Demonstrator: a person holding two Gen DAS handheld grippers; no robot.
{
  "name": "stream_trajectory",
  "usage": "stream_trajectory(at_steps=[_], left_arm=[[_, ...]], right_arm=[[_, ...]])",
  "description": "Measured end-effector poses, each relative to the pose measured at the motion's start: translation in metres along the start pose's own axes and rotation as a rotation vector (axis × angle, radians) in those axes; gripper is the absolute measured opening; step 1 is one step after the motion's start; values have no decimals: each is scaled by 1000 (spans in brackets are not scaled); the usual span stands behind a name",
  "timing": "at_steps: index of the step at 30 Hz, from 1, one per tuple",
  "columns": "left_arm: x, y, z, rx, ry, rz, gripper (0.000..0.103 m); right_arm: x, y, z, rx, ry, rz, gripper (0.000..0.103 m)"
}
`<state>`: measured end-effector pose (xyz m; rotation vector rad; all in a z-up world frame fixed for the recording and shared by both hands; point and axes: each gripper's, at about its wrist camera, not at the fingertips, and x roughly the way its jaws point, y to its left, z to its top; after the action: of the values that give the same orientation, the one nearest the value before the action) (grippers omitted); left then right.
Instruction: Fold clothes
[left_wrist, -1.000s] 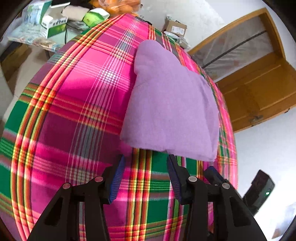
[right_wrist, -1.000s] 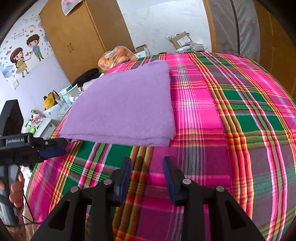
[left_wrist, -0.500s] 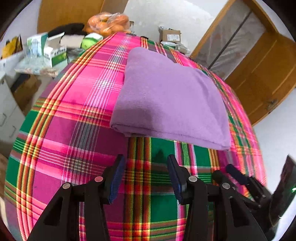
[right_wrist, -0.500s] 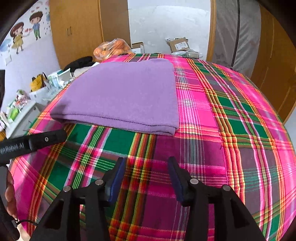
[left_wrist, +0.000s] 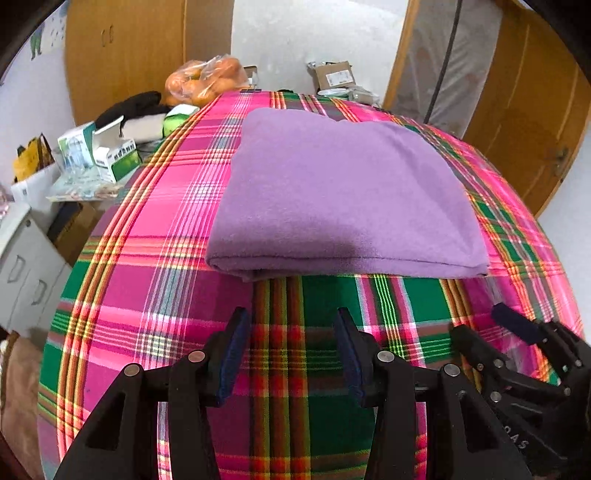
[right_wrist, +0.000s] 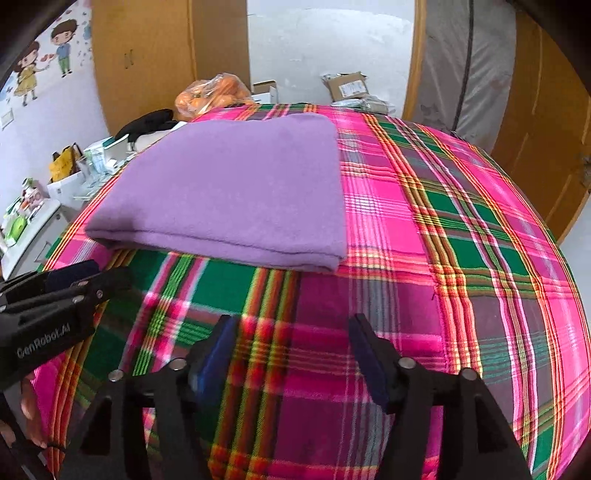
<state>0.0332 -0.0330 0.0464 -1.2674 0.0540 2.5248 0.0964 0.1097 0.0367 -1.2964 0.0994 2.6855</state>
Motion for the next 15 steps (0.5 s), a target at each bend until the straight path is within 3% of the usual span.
stream_trajectory(at_steps=[8,12,15], left_arm=[[6,-11,5,37,-7,57,49],[10,-12,9,33,-14,75,50],[13,-15,10,46,-15,65,62]], right_arm=[[8,-5,7,9,15,-11,81],[10,-7,9,10,19,-7,83],[11,-7,9,11,19,-6,83]])
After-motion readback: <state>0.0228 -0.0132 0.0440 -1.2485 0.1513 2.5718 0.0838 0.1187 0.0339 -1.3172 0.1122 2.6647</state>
